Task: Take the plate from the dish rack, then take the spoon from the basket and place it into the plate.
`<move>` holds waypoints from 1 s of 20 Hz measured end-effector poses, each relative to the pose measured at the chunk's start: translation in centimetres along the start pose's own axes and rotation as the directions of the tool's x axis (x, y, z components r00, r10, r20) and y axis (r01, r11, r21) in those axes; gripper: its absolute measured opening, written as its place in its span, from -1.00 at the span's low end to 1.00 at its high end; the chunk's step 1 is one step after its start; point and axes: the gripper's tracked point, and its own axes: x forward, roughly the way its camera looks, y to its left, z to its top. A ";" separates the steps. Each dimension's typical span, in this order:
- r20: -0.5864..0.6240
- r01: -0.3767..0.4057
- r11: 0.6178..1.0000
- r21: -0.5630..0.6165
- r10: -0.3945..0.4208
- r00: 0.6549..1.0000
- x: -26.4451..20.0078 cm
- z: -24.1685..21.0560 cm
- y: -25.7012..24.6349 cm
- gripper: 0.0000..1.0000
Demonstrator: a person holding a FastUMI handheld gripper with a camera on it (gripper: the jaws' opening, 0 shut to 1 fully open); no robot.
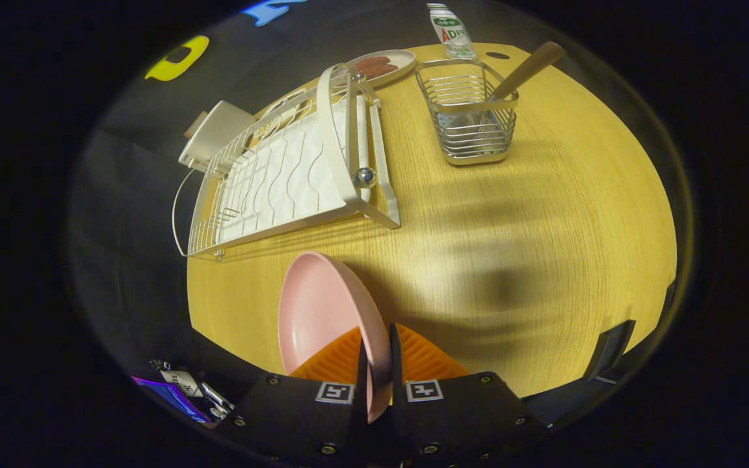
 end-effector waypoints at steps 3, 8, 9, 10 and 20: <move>-0.001 0.078 0.995 -0.065 -0.078 0.997 1.1 -0.7 -2.4 -0.65; 0.085 0.070 0.995 -0.067 -0.064 0.994 0.4 0.0 -3.1 -0.66; 0.125 0.067 0.996 -0.066 -0.058 0.990 -0.1 0.6 -3.1 -0.65; 0.165 0.070 0.995 -0.071 -0.057 0.985 -0.7 1.2 -3.3 -0.64; 0.588 0.245 0.955 -0.168 -0.103 0.803 -7.9 8.3 -6.4 0.04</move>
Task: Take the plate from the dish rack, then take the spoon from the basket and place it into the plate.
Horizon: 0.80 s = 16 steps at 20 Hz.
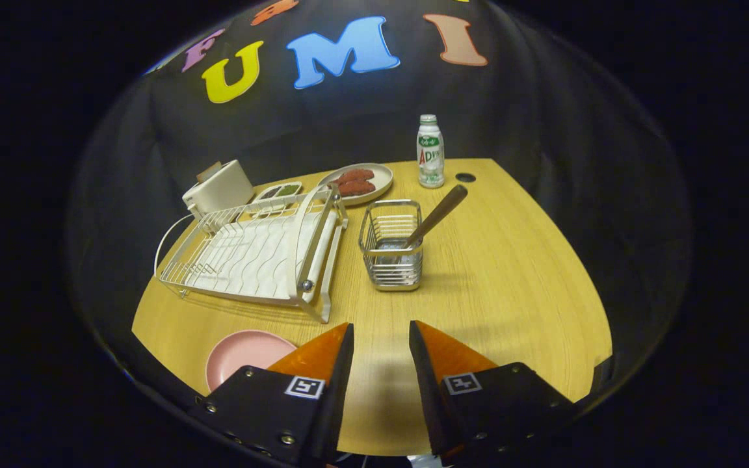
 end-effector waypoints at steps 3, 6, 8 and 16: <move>0.130 0.031 0.999 0.007 -0.032 0.991 -0.8 2.4 -1.9 0.05; 0.240 0.050 0.999 0.009 -0.050 0.969 -0.4 4.9 -3.6 0.04; 0.280 0.046 0.999 0.022 -0.050 0.959 0.2 6.6 -4.5 0.04; 0.354 0.026 0.998 0.050 -0.042 0.934 3.2 10.4 -6.7 0.05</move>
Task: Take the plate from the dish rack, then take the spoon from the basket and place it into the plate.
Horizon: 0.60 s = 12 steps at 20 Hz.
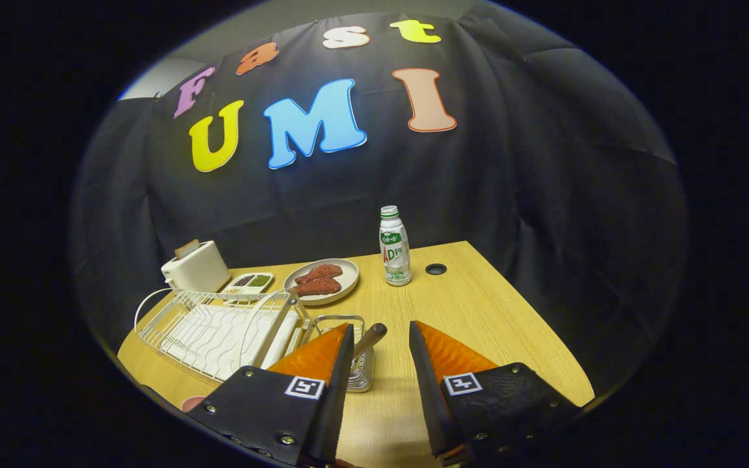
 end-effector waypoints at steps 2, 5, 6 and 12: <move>0.046 -0.001 1.000 -0.030 0.003 0.999 0.4 0.4 -0.1 0.05; 0.117 -0.021 0.995 -0.095 0.032 0.993 0.9 0.8 0.2 0.04; 0.119 -0.031 0.994 -0.101 0.043 0.992 1.1 0.4 0.4 0.04; 0.109 -0.038 0.995 -0.088 0.047 0.993 4.2 -0.8 0.7 0.04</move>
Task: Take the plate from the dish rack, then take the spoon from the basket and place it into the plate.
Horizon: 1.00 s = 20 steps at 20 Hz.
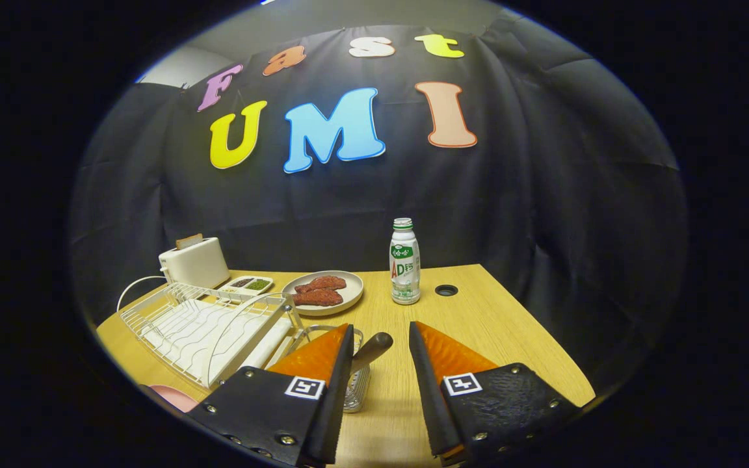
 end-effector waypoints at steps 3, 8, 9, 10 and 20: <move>-0.022 -0.031 0.999 0.007 0.031 0.999 1.0 -0.5 1.2 0.04; -0.025 -0.046 0.999 0.011 0.046 0.999 1.3 -0.6 2.4 -0.39; -0.034 -0.037 0.999 0.012 0.038 0.999 1.1 -0.9 2.1 -0.38; -0.025 -0.042 0.998 0.054 0.043 0.999 1.4 -0.5 2.9 -0.50; -0.039 -0.002 1.000 0.026 0.003 0.999 0.7 2.8 4.2 -0.82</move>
